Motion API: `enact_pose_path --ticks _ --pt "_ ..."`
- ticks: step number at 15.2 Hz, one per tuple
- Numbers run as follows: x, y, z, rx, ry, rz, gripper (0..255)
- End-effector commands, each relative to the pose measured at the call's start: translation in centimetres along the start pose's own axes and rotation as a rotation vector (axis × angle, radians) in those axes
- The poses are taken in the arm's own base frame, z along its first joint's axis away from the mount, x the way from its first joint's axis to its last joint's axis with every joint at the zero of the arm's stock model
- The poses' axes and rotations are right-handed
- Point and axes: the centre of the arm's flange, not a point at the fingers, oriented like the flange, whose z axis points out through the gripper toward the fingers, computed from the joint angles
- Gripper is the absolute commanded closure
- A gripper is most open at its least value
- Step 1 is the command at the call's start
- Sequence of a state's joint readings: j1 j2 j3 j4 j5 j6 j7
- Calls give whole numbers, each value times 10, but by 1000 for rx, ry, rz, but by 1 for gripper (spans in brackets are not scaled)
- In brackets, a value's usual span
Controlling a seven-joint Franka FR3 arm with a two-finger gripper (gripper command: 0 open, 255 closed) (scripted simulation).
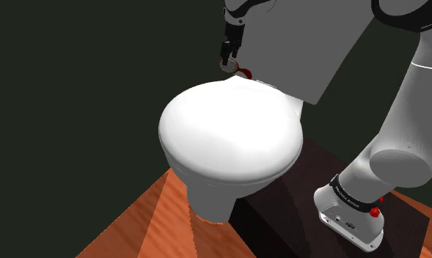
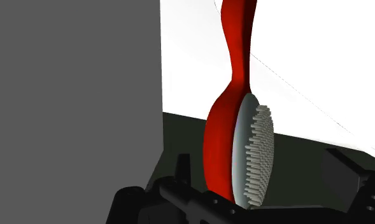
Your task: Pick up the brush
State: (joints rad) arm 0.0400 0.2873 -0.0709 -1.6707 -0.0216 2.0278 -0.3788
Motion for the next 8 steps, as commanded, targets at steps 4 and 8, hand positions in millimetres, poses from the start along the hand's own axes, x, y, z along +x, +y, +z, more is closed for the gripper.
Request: enact_pose_path --ticks 4,8 --pt "-3 6 24 -1 -10 9 0" --pt "-1 6 26 -1 -10 9 255"
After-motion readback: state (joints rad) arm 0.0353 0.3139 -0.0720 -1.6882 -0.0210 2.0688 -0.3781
